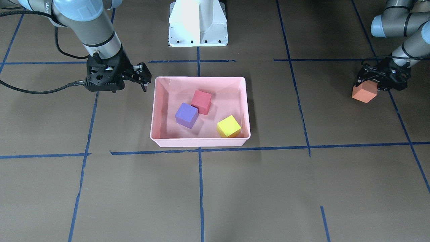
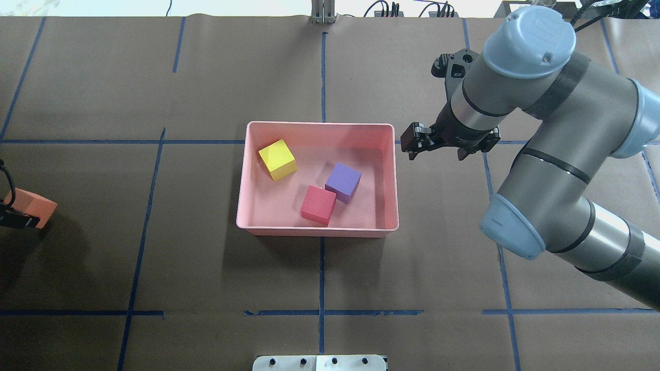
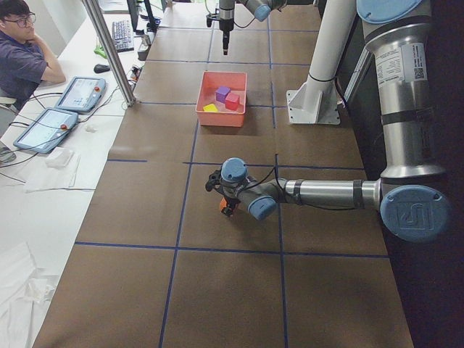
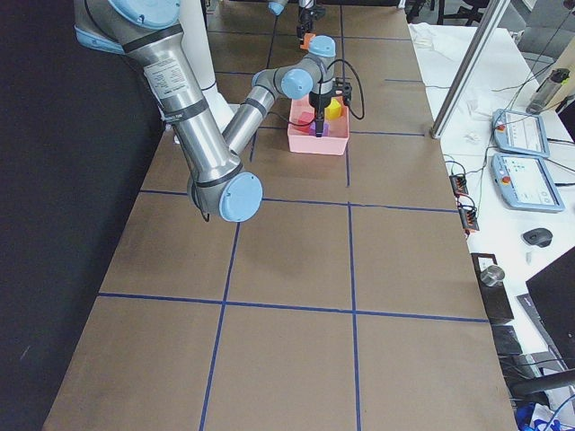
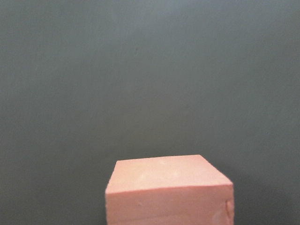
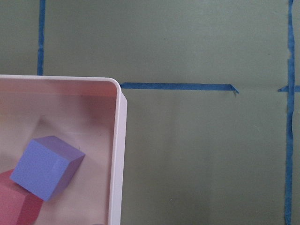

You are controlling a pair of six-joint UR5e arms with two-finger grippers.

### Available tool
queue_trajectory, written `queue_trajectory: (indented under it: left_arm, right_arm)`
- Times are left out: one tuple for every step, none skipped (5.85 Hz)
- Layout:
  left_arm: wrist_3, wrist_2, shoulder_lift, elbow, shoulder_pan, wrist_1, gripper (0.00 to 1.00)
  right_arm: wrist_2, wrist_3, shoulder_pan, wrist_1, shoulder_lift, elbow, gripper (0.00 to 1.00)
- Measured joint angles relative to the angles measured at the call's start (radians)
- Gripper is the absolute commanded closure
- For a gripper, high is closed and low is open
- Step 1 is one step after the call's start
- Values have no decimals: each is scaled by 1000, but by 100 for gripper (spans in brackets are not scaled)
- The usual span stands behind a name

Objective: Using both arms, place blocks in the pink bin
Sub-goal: 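Release and lift the right gripper while the left gripper reaches the orange cube, then carry the orange cube into the pink bin with the left gripper and release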

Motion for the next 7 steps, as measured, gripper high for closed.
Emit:
queue_trajectory:
  left_arm:
    - [-110,1,-57,-42,0,53,68]
    - [-210,2,-132,-81,5,134,68]
    - [-302,3,-227,-121,17,246,68]
    - [-389,5,-324,-170,49,380,68]
    - [-471,8,-421,-221,98,529,68]
    - [-567,35,-540,-251,167,678,68]
    - [-668,107,-660,-256,261,797,60]
  right_arm:
    - [4,-73,27,3,-26,0,0]
    - [18,-163,65,4,-64,-1,0]
    - [48,-272,120,4,-112,-1,0]
    - [85,-393,185,4,-166,-1,0]
    - [117,-521,254,4,-223,-1,0]
    - [150,-652,323,4,-280,-1,0]
    - [175,-754,378,4,-327,-2,0]
